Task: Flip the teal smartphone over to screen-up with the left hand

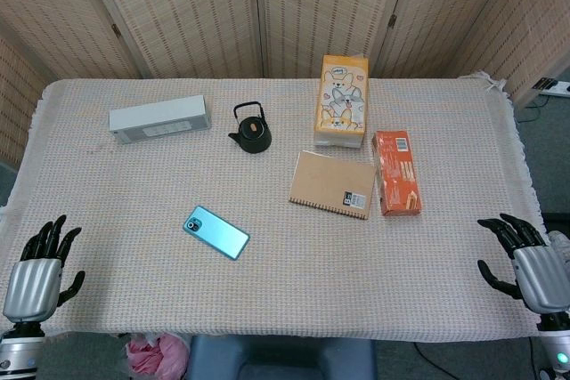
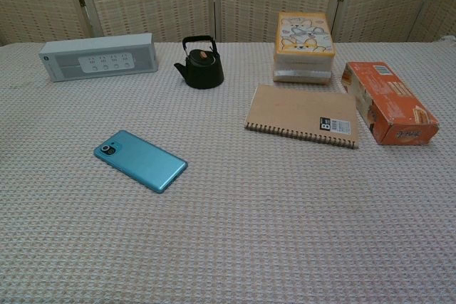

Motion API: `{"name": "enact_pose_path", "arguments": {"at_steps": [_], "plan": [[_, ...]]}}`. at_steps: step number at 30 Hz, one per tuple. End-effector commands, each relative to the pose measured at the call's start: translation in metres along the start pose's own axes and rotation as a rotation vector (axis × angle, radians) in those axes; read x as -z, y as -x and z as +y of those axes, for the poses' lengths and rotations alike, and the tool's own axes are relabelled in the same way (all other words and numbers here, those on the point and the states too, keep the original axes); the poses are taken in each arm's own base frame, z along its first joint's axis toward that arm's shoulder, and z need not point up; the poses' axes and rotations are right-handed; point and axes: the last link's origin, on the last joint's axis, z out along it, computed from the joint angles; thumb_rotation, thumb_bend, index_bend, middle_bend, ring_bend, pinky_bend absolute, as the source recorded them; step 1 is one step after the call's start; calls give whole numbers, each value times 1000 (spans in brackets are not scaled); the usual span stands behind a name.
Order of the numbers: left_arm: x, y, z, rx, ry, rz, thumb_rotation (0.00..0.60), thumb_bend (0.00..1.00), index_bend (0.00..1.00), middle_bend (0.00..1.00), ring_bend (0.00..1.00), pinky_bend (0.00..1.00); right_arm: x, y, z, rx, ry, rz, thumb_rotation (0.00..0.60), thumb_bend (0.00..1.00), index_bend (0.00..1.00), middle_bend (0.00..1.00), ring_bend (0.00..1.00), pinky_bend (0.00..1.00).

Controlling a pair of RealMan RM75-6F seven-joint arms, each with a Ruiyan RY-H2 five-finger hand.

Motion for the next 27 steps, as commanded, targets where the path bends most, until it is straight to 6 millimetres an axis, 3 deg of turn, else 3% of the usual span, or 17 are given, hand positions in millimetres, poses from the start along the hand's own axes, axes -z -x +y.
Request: {"name": "enact_pose_path", "arguments": {"at_steps": [1,14,21,27], "plan": [[0,-1,0,1,2,0,600,340,184,39,56,182,1,0,0,-2,0,2,600,293,223,243,147,179],[-11,-5,14,39,87,3,600,332,186,38,56,182,2,-2,1,-3,-6,11,600,293,223,244,148,179],[-47,-8,46,18,340,-25,600,325,206,39,56,182,-1,-3,0,-4,-27,7,600,294,223,243,147,179],[-76,2,79,-38,522,-87,600,322,214,39,56,182,-1,-3,1,-6,-25,3,600,294,223,244,147,179]]}}
